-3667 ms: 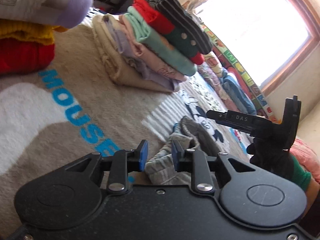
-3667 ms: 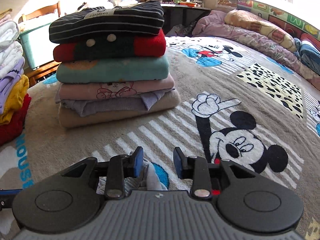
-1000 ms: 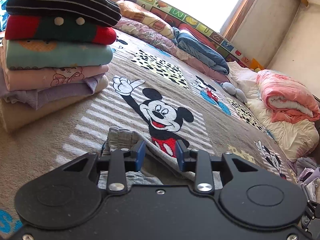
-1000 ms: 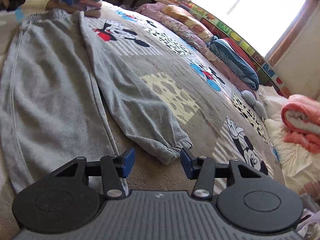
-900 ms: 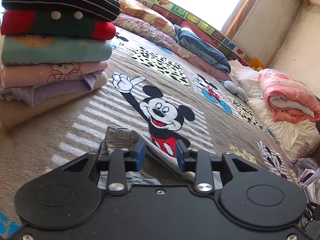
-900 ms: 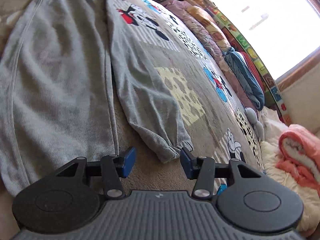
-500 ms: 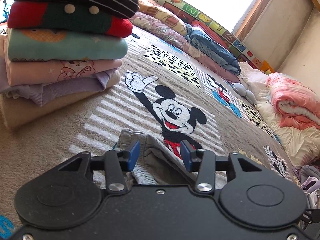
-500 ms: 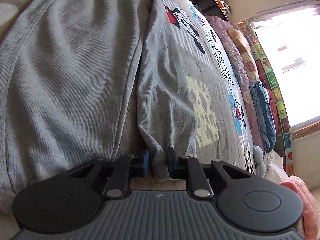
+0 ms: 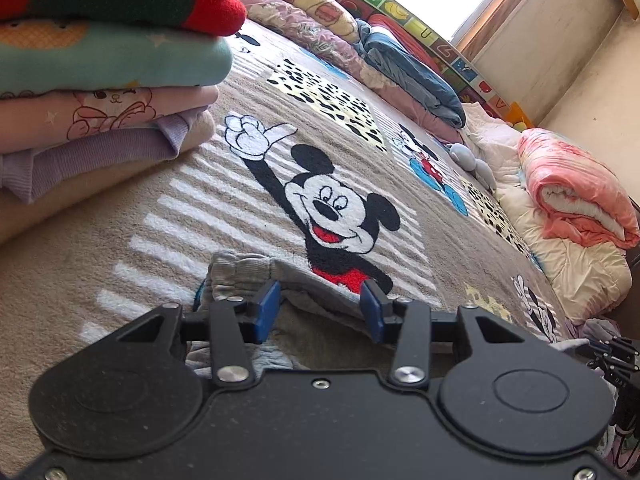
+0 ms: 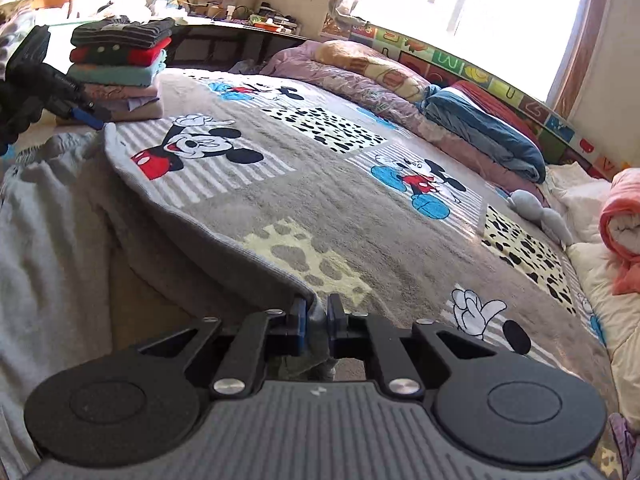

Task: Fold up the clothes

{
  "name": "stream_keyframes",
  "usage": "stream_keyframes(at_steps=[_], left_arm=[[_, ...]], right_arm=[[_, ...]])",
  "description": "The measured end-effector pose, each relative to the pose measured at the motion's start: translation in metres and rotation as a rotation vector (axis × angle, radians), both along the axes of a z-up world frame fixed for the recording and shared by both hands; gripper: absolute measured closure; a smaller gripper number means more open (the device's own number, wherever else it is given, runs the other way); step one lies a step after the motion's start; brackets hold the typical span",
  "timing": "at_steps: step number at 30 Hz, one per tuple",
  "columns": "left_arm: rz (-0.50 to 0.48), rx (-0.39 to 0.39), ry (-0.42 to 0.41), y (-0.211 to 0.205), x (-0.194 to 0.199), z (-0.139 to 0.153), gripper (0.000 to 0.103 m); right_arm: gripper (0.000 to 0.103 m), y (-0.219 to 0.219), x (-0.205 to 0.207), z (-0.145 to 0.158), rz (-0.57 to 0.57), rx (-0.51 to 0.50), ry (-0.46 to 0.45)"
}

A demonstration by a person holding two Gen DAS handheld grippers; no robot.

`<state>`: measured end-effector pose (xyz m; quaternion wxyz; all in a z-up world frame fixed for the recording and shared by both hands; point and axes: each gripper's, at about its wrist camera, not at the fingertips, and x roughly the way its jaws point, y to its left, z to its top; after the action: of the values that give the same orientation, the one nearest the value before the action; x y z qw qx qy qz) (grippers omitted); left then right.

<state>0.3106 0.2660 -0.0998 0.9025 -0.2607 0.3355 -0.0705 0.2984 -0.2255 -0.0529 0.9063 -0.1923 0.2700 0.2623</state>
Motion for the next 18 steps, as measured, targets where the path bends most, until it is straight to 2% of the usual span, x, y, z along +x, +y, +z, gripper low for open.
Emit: stream_keyframes(at_steps=[5, 12, 15, 17, 18], left_arm=[[0.031, -0.004, 0.016, 0.002, 0.007, -0.007, 0.061], [0.103, 0.005, 0.011, 0.006, 0.012, -0.009, 0.061], [0.129, 0.033, 0.01, 0.007, 0.011, -0.008, 0.061], [0.138, 0.053, 0.009, 0.008, 0.011, -0.007, 0.061], [0.142, 0.063, 0.008, 0.008, 0.01, -0.006, 0.061]], right_arm=[[0.091, -0.004, 0.046, 0.008, -0.051, 0.073, 0.07], [0.091, -0.006, 0.1, -0.002, -0.127, 0.159, 0.197], [0.091, -0.014, 0.125, -0.021, -0.208, 0.222, 0.317], [0.087, -0.021, 0.138, -0.037, -0.285, 0.266, 0.385], [0.076, -0.024, 0.143, -0.046, -0.323, 0.294, 0.415]])
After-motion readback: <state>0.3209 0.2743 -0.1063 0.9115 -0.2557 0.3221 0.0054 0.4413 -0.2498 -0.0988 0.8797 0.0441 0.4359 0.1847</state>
